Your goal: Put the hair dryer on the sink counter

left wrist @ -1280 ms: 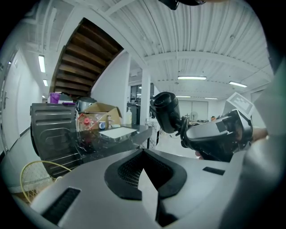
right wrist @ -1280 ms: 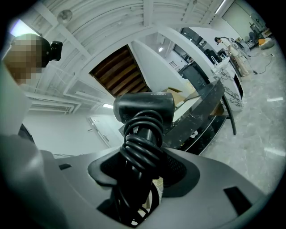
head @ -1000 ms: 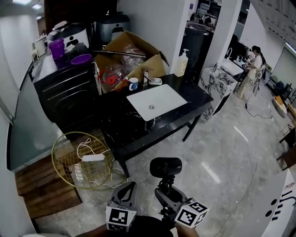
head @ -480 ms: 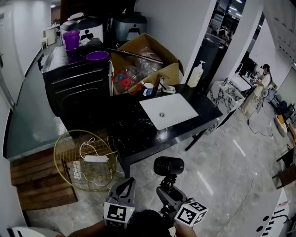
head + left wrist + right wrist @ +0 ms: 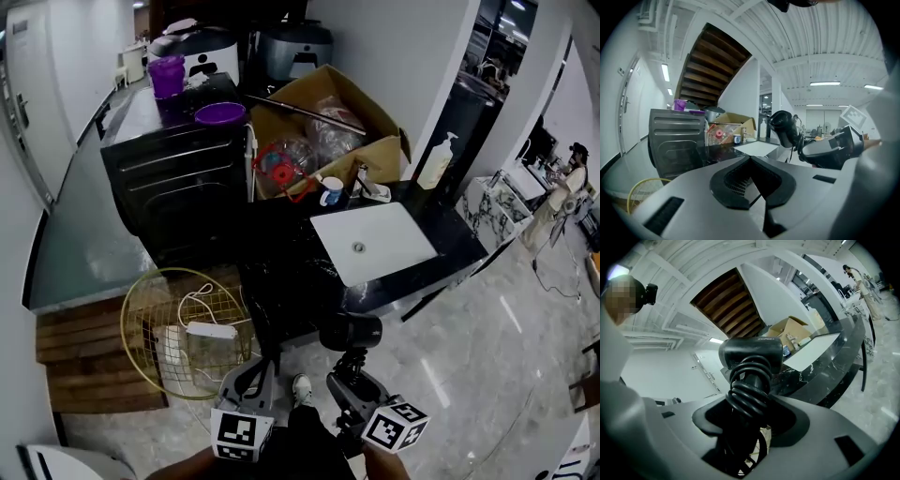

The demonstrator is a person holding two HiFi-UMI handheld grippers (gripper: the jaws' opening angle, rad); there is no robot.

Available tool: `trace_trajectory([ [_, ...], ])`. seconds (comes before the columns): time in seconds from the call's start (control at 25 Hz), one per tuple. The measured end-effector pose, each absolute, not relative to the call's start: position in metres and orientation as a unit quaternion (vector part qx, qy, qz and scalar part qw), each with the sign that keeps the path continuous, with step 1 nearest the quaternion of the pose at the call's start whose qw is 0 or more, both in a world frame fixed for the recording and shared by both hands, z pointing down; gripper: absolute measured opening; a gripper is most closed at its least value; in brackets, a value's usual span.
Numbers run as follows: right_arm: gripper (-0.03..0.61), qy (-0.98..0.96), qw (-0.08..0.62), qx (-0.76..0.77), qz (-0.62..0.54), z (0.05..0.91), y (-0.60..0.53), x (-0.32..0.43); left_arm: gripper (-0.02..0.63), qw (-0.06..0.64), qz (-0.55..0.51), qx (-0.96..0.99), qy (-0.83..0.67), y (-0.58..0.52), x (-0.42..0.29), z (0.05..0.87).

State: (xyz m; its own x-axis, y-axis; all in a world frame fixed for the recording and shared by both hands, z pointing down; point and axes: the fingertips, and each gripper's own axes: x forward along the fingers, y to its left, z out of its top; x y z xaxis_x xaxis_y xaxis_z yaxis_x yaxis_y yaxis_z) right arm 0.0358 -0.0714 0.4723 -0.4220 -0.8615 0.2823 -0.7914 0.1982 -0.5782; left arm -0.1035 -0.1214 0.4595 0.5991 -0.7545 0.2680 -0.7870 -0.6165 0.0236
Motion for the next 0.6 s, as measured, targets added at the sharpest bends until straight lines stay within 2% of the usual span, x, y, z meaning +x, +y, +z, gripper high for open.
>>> trace_trajectory([
  [0.6, 0.248, 0.808, -0.059, -0.475, -0.344, 0.502, -0.253, 0.089, 0.008, 0.098, 0.148, 0.842, -0.510, -0.263, -0.060, 0.472],
])
